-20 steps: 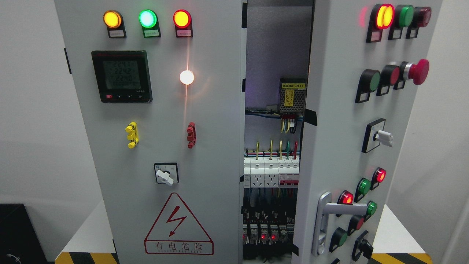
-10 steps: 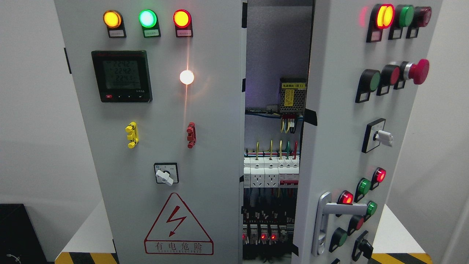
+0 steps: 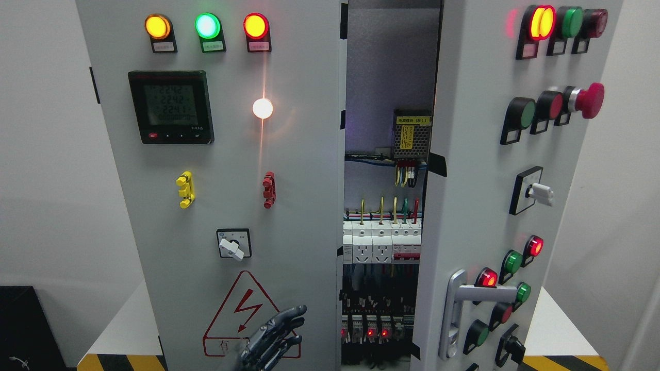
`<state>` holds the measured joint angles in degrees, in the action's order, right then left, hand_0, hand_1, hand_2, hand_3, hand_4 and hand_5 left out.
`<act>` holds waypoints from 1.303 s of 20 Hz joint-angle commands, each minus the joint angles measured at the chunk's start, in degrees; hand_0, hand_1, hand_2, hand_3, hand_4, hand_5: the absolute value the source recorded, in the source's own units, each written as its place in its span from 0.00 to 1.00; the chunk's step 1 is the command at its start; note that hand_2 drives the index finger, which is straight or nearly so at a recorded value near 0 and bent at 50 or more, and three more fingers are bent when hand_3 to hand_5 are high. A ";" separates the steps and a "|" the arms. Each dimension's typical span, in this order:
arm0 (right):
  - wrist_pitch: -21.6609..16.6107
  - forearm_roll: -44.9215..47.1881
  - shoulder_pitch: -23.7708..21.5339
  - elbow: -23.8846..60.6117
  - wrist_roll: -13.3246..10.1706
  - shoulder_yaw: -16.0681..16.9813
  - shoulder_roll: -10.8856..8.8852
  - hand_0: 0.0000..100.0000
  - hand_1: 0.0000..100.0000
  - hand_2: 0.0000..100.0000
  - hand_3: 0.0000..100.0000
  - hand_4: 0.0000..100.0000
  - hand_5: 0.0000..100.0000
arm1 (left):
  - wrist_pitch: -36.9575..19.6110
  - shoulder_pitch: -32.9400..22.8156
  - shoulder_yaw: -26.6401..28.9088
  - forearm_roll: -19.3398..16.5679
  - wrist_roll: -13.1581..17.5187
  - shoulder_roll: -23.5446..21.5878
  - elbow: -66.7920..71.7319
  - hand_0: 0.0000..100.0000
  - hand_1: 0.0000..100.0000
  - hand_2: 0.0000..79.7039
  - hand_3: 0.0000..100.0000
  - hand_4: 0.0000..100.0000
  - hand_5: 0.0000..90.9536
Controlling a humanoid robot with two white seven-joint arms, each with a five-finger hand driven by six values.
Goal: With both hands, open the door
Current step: 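Raise the left hand toward the gap at the button door's edge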
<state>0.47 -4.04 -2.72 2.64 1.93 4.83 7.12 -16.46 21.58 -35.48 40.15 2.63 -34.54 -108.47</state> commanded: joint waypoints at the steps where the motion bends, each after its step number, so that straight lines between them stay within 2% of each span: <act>1: -0.03 0.00 0.00 0.00 0.00 0.00 0.00 0.00 0.00 0.00 0.00 0.00 0.00 | 2.04 12.06 -4.33 7.75 0.01 -3.34 -1.13 0.00 0.00 0.00 0.00 0.00 0.00; 4: 0.06 0.00 0.00 0.00 0.00 0.00 0.00 0.00 0.00 0.00 0.00 0.00 0.00 | 2.04 17.42 -7.31 10.12 0.01 -4.83 -0.16 0.00 0.00 0.00 0.00 0.00 0.00; 7: -0.03 0.00 0.00 0.00 0.00 0.00 0.00 0.00 0.00 0.00 0.00 0.00 0.00 | 2.04 23.14 -11.88 14.25 0.01 -6.76 0.28 0.00 0.00 0.00 0.00 0.00 0.00; 10: -0.03 0.00 0.00 0.00 0.00 0.00 0.00 0.00 0.00 0.00 0.00 0.00 0.00 | 2.13 29.72 -17.58 17.41 0.10 -6.86 2.03 0.00 0.00 0.00 0.00 0.00 0.00; 13: -0.03 0.00 0.00 0.00 0.00 0.00 0.00 0.00 0.00 0.00 0.00 0.00 0.00 | 2.13 37.54 -23.91 23.20 0.10 -6.51 4.32 0.00 0.00 0.00 0.00 0.00 0.00; 17: 0.06 0.00 0.00 0.00 0.00 0.00 0.00 0.00 0.00 0.00 0.00 0.00 0.00 | 2.39 45.46 -28.76 31.55 0.10 -6.16 4.59 0.00 0.00 0.00 0.00 0.00 0.00; 22: -0.03 0.00 0.00 0.00 0.00 0.00 0.00 0.00 0.00 0.00 0.00 0.00 0.00 | 5.29 49.43 -31.67 39.74 0.10 -3.35 5.03 0.00 0.00 0.00 0.00 0.00 0.00; 26: -0.03 0.00 0.00 0.00 0.00 0.00 0.00 0.00 0.00 0.00 0.00 0.00 0.00 | 7.05 50.93 -31.58 40.63 0.01 0.16 6.95 0.00 0.00 0.00 0.00 0.00 0.00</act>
<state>0.48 -4.04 -2.72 2.64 1.93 4.83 7.12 -10.64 68.06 -59.62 76.04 2.66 -38.33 -104.55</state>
